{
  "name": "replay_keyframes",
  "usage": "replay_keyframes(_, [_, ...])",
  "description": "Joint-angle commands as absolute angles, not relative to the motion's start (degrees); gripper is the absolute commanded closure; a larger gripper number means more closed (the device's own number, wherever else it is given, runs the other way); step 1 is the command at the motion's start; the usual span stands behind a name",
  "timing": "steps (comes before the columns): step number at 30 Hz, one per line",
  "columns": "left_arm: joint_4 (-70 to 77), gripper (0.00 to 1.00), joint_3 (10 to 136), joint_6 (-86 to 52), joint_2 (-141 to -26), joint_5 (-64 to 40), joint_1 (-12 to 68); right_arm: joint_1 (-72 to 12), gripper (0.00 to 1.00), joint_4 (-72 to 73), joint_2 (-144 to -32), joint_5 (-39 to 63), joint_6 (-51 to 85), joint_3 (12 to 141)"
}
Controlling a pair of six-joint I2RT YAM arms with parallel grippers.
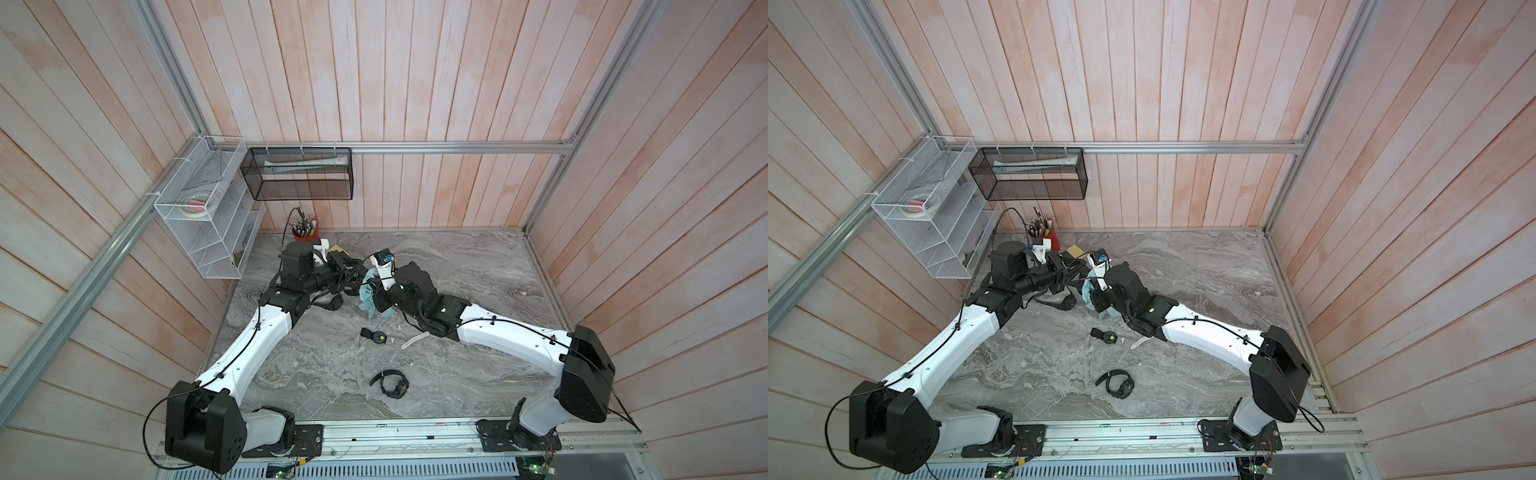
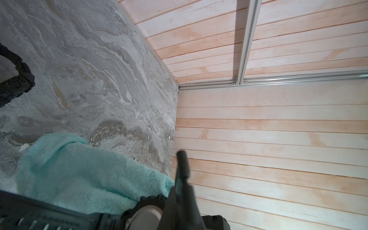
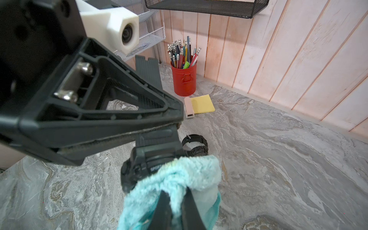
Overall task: Wipe the watch dial
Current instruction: Wipe the dirt from the watch dial.
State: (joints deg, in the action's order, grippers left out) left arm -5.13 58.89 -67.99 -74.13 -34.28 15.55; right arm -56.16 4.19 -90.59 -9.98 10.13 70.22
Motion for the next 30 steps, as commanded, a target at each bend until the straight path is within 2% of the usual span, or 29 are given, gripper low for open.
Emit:
replay_keyframes(1, [-5.79, 1.0, 58.08, -67.88, -73.04, -36.92, 16.44, -57.92, 1.0, 8.92, -90.2, -7.23, 6.94, 70.13])
replay_keyframes(5, [-5.47, 1.0, 57.61, -68.09, -73.39, -36.92, 16.46, -59.06, 1.0, 12.3, -88.89, -5.41, 5.35, 69.23])
replay_keyframes(11, [-5.1, 1.0, 56.35, -68.53, -73.48, -37.08, 17.57, -57.45, 1.0, 16.17, -87.96, -12.26, 7.37, 68.47])
replay_keyframes(21, [-4.64, 1.0, 57.56, -68.36, -73.6, -37.66, 17.93, -53.55, 1.0, 6.39, -92.98, -18.52, 13.17, 72.42])
replay_keyframes(30, [-4.64, 1.0, 62.94, -68.32, -76.39, -37.88, 17.66, -54.85, 1.0, 4.74, -92.9, -8.3, 8.93, 69.72])
